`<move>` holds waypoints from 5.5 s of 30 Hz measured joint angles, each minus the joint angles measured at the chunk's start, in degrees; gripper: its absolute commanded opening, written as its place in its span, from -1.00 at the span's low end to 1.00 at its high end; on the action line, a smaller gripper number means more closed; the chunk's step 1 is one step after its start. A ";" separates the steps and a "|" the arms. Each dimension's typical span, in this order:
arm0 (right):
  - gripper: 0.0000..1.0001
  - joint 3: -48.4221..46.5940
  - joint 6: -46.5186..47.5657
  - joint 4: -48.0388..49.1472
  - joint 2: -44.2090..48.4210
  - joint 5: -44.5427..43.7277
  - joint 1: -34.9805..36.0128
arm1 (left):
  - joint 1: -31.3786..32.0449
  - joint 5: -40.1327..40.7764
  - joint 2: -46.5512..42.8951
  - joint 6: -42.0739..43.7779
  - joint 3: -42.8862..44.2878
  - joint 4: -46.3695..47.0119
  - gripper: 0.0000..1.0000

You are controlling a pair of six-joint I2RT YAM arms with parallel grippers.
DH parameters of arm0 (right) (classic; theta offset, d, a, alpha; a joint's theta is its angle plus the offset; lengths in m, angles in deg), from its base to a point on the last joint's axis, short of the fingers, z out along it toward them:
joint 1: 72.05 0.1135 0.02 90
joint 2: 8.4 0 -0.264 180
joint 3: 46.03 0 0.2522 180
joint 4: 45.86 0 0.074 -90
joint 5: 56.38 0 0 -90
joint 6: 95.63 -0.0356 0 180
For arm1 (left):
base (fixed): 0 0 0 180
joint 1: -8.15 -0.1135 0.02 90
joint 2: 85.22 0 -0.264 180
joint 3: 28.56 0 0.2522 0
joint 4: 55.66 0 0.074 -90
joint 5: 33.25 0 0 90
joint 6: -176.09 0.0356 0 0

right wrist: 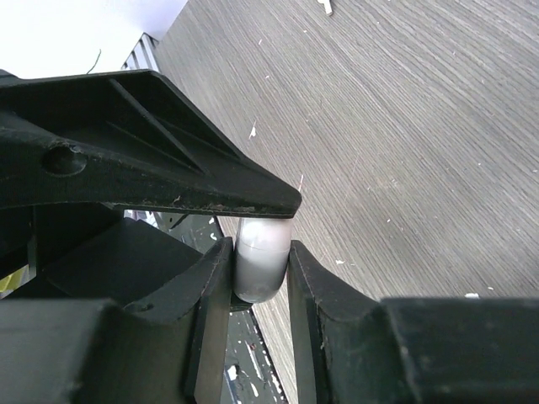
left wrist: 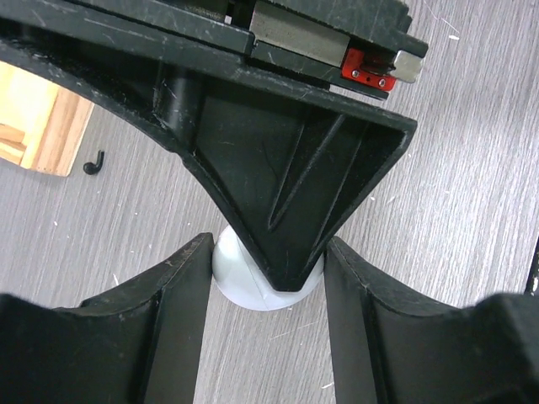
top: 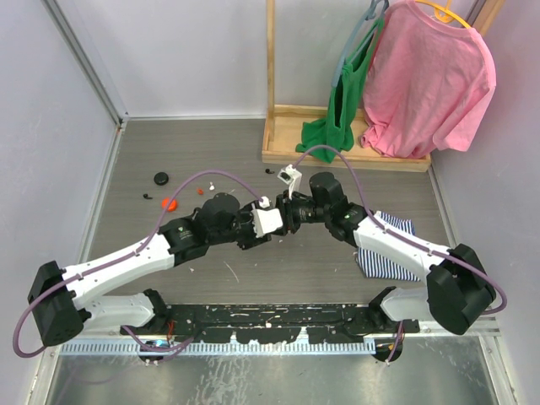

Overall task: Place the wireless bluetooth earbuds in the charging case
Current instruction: Pick up the charging case at the center of the board, then open the charging case, then adjust the charging case.

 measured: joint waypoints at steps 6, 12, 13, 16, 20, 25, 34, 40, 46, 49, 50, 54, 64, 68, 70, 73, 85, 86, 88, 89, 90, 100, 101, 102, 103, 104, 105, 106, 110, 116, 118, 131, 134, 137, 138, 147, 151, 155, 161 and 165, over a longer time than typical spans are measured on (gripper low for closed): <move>-0.78 -0.76 2.84 -0.55 0.42 0.28 0.39 | 0.20 0.92 -1.07 -0.02 -0.02 0.00 0.33; -0.90 -0.83 5.79 -1.40 1.60 -0.61 0.42 | 0.37 2.27 -4.81 -0.96 -0.13 0.57 0.58; -0.91 -0.83 6.16 -1.46 1.70 -0.85 0.33 | 0.37 2.80 -5.35 -1.46 -0.26 0.90 0.60; -0.93 -0.83 6.93 -1.38 2.25 -1.55 -0.13 | 0.37 4.37 -6.84 -3.23 -1.29 1.95 0.63; -0.96 -0.07 7.45 0.79 4.04 -1.77 -1.27 | 0.24 7.23 -8.44 -7.28 -2.93 2.67 0.63; -0.96 3.48 7.30 6.78 6.91 -0.92 -3.10 | -3.13 7.23 -11.52 -14.47 -5.11 4.20 0.63; -0.96 10.60 4.63 20.35 8.13 2.80 -4.92 | -13.09 -3.32 -16.96 -30.32 -10.78 11.93 0.60; -0.94 13.05 3.85 27.82 8.46 5.22 -4.92 | -13.97 -8.26 -16.22 -37.09 -11.37 16.41 0.60; -0.95 15.87 3.43 36.17 8.46 7.52 -4.94 | -14.03 -11.23 -15.56 -40.96 -11.37 20.15 0.55; -0.95 17.18 3.34 40.37 8.46 8.79 -4.94 | -14.12 -12.72 -15.23 -41.77 -11.37 21.31 0.55; -0.95 17.44 3.28 41.40 8.46 9.27 -4.92 | -14.14 -13.14 -15.02 -42.10 -11.37 21.53 0.55; -0.95 17.53 3.17 44.37 8.46 11.34 -4.94 | -14.23 -14.38 -13.49 -42.73 -11.37 22.58 0.55; -0.96 17.53 3.17 45.46 8.33 14.21 -5.05 | -14.23 -16.83 -10.97 -43.65 -11.37 24.09 0.55; -0.96 17.53 3.08 45.92 8.33 14.58 -5.07 | -14.23 -17.40 -10.80 -44.02 -11.37 24.39 0.55; -0.96 17.53 3.02 46.36 8.33 14.75 -5.05 | -14.23 -17.88 -10.71 -44.04 -11.37 24.63 0.53; -0.96 17.53 2.95 46.82 8.35 15.06 -5.07 | -14.27 -18.43 -10.56 -44.09 -11.37 25.05 0.51; -0.96 17.55 2.16 48.11 8.35 15.58 -5.29 | -15.85 -19.82 -10.91 -45.07 -11.37 26.05 0.49; -0.96 17.55 2.14 48.13 8.35 15.72 -5.29 | -16.00 -19.78 -11.10 -45.27 -11.37 26.10 0.49; -0.96 17.55 2.12 48.28 8.35 16.17 -5.29 | -16.24 -19.69 -11.43 -45.51 -11.37 26.10 0.48; -0.96 17.59 2.10 48.46 8.35 16.44 -5.29 | -16.35 -19.52 -11.58 -45.57 -11.37 26.12 0.49; -0.96 17.66 2.10 48.59 8.37 16.72 -5.27 | -16.46 -19.39 -11.72 -45.57 -11.37 26.14 0.49; -0.96 18.43 1.75 50.71 8.63 18.16 -5.27 | -16.92 -18.25 -11.76 -45.94 -11.37 26.14 0.49; -0.96 18.56 1.77 50.95 8.61 18.16 -5.27 | -16.92 -18.25 -11.76 -46.01 -11.37 26.12 0.49; -0.96 18.69 1.81 51.15 8.63 18.14 -5.27 | -16.92 -18.25 -11.76 -46.01 -11.37 26.12 0.49; -0.96 18.84 1.88 51.47 8.63 18.12 -5.27 | -16.92 -18.27 -11.76 -46.03 -11.37 26.10 0.50; -0.96 19.04 1.97 51.84 8.61 18.05 -5.27 | -16.92 -18.27 -11.76 -46.03 -11.37 26.08 0.50; -0.96 19.26 1.99 52.35 8.63 17.97 -5.27 | -16.92 -18.29 -11.78 -46.05 -11.37 26.05 0.51; -0.97 19.45 1.99 52.87 8.61 17.92 -5.27 | -16.92 -18.29 -11.78 -46.10 -11.37 26.03 0.52; -0.98 20.26 2.16 55.23 8.61 17.40 -5.27 | -16.92 -18.32 -12.52 -46.56 -11.41 25.70 0.52; -0.98 20.76 2.32 56.81 8.63 16.61 -5.27 | -16.96 -18.51 -14.73 -47.15 -12.55 25.73 0.49; -0.98 20.81 2.27 57.11 8.61 16.63 -5.27 | -16.96 -19.15 -14.82 -47.28 -12.63 25.77 0.47; -0.98 20.81 -0.42 61.07 6.27 18.43 -5.25 | -16.96 -24.11 -11.56 -48.85 -13.20 29.40 0.07; -0.98 20.81 -0.85 61.37 5.92 18.69 -5.25 | -16.96 -25.66 -10.56 -48.98 -13.20 30.51 0.00; -0.97 20.81 -1.07 61.59 5.90 19.02 -5.22 | -16.96 -27.28 -9.77 -49.09 -13.20 31.34 -0.04; -0.97 20.81 -1.11 61.75 5.77 19.23 -5.22 | -16.96 -27.89 -9.53 -49.07 -13.20 31.78 -0.05; -0.94 20.81 -1.49 61.79 5.60 20.13 -5.22 | -16.96 -32.11 -7.96 -49.05 -13.16 34.47 -0.30; -0.92 20.79 -1.86 61.79 5.29 20.48 -5.22 | -16.96 -33.77 -7.67 -48.57 -13.16 34.75 -0.41; -0.91 20.79 -2.14 61.83 5.29 20.72 -5.22 | -17.00 -34.84 -7.67 -48.00 -13.00 34.73 -0.51; -0.86 20.79 -2.25 61.99 5.29 20.83 -5.22 | -17.27 -36.24 -7.67 -46.18 -12.90 34.62 -0.72; -0.70 20.79 -2.32 62.01 5.29 21.00 -5.22 | -17.27 -36.87 -7.67 -44.83 -12.83 34.42 -0.79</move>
